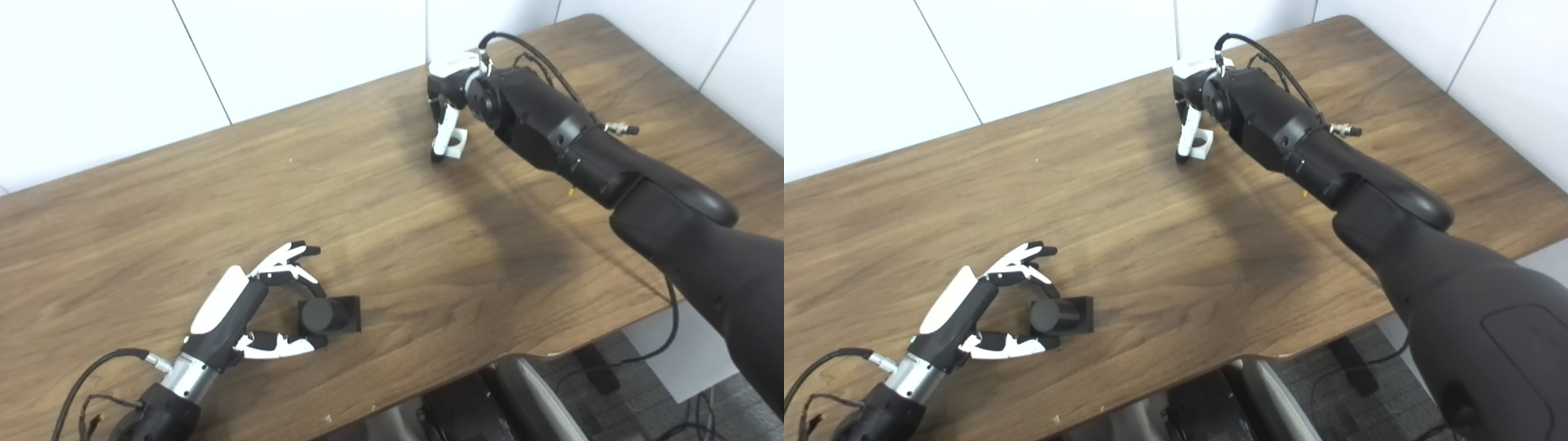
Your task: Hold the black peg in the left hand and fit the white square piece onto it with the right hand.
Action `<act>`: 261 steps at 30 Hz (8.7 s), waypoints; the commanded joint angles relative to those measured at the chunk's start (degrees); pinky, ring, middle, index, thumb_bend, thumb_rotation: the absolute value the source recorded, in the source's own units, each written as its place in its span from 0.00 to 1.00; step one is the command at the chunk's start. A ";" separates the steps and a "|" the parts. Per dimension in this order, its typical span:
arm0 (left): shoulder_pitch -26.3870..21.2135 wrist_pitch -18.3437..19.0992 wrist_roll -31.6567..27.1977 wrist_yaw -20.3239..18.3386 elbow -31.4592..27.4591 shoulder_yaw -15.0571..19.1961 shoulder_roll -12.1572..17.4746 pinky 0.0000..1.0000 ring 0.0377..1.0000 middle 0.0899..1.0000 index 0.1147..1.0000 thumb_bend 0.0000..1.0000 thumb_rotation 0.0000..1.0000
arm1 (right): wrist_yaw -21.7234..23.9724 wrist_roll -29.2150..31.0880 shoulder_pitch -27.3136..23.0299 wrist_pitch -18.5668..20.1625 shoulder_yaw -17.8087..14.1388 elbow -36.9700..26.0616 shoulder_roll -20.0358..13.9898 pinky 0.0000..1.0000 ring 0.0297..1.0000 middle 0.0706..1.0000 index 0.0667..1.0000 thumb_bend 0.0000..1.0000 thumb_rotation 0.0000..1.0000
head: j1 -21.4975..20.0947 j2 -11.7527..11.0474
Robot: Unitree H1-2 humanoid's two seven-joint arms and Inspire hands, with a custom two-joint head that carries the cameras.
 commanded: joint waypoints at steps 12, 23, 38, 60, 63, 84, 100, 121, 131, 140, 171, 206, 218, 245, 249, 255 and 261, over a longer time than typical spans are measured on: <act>2.75 4.16 2.26 -3.59 1.13 -0.81 2.63 0.79 0.94 0.87 0.42 0.52 0.06 | 3.95 -1.01 6.19 0.31 2.20 1.13 -0.07 0.78 0.91 0.93 0.87 0.95 0.31 | 0.86 -0.01; 2.61 3.26 1.91 -3.28 1.73 -0.24 3.03 0.79 0.94 0.87 0.42 0.52 0.06 | -9.62 -1.19 8.68 -4.00 -1.16 1.72 0.44 0.74 0.83 0.79 0.45 0.53 0.14 | 1.42 -0.13; 2.29 4.12 1.87 -3.84 0.98 0.19 3.05 0.79 0.95 0.87 0.42 0.52 0.06 | -12.42 -0.52 9.40 -4.91 -2.56 1.27 -0.28 0.74 0.80 0.77 0.45 0.52 0.14 | 1.29 0.10; 2.23 3.87 2.17 -3.67 1.12 0.02 2.72 0.79 0.94 0.87 0.42 0.52 0.06 | -0.52 1.21 7.72 -2.32 -0.71 -2.13 -1.07 0.83 0.94 0.96 0.95 1.00 0.32 | 1.85 0.52; 2.24 3.99 2.11 -3.68 1.09 0.08 2.71 0.79 0.94 0.87 0.42 0.52 0.06 | 0.11 1.39 7.51 -2.56 -0.66 -1.90 -1.05 0.84 0.95 0.96 0.95 1.00 0.34 | 2.16 0.62; 1.70 3.04 1.85 -3.51 2.75 0.03 2.67 0.80 0.94 0.87 0.42 0.52 0.06 | 6.15 -0.09 6.10 3.27 -0.33 -4.83 -2.87 0.83 0.97 0.99 0.90 0.99 0.41 | 0.98 0.84; 0.96 2.91 1.89 -3.28 3.75 -0.56 2.28 0.80 0.94 0.87 0.42 0.52 0.06 | 11.55 -5.80 7.75 5.29 -3.22 -11.20 -5.26 0.81 0.97 0.97 0.78 0.99 0.42 | 0.01 0.94; 0.52 2.58 0.71 -3.82 4.01 -0.44 2.68 0.79 0.94 0.87 0.42 0.52 0.06 | 15.40 -10.23 11.44 5.25 -7.69 -16.69 -6.75 0.84 0.96 0.96 0.78 0.96 0.40 | -1.07 1.77; 0.44 2.52 0.78 -3.78 4.10 -0.54 2.56 0.78 0.94 0.87 0.42 0.52 0.06 | 12.64 -11.05 12.35 5.11 -7.98 -16.27 -6.15 0.79 0.91 0.92 0.75 0.95 0.40 | -0.60 2.05; 0.58 2.84 1.01 -3.88 3.58 -0.55 2.70 0.79 0.94 0.87 0.42 0.52 0.06 | 4.75 -14.03 15.19 5.25 -10.48 -15.48 -2.43 0.80 0.87 0.84 0.67 0.80 0.38 | -0.50 2.38; 1.05 2.96 1.50 -3.59 3.41 -0.80 2.42 0.80 0.94 0.87 0.42 0.52 0.06 | -10.81 -10.73 19.92 5.16 -11.89 -13.17 2.24 0.66 0.75 0.71 0.45 0.51 0.14 | 0.64 3.38; 0.50 3.39 0.91 -4.43 2.99 -0.85 3.23 0.80 0.95 0.87 0.42 0.52 0.06 | -11.44 -7.45 19.28 0.37 -13.14 -23.56 -3.27 0.72 0.80 0.74 0.44 0.52 0.14 | 1.01 3.58; 0.60 4.22 1.17 -4.61 2.50 -0.86 3.07 0.80 0.95 0.87 0.42 0.52 0.06 | -10.99 -5.15 19.31 -2.36 -15.35 -28.37 -3.71 0.72 0.77 0.72 0.44 0.52 0.14 | 1.63 3.84; 0.91 6.09 2.01 -4.75 1.64 -1.40 2.18 0.83 0.95 0.87 0.42 0.52 0.06 | -1.17 -5.99 20.72 -5.28 -16.53 -47.17 -2.85 0.71 0.78 0.73 0.44 0.52 0.14 | 6.38 4.49; 0.87 6.13 2.39 -4.48 1.79 -1.54 1.93 0.82 0.95 0.87 0.42 0.52 0.07 | -0.01 -4.84 21.39 -6.09 -17.61 -49.77 -2.63 0.71 0.78 0.73 0.44 0.52 0.14 | 8.32 4.78; 0.84 7.21 3.37 -4.73 1.06 -1.81 1.61 0.82 0.95 0.87 0.43 0.52 0.07 | 1.31 -2.99 21.98 -7.12 -18.90 -52.73 -2.34 0.70 0.78 0.72 0.44 0.52 0.14 | 10.90 5.23; 0.60 7.91 3.89 -4.50 1.04 -2.16 0.98 0.82 0.95 0.87 0.43 0.52 0.07 | 2.30 -1.22 22.44 -8.35 -19.83 -55.20 -1.86 0.68 0.77 0.72 0.44 0.52 0.14 | 13.17 5.53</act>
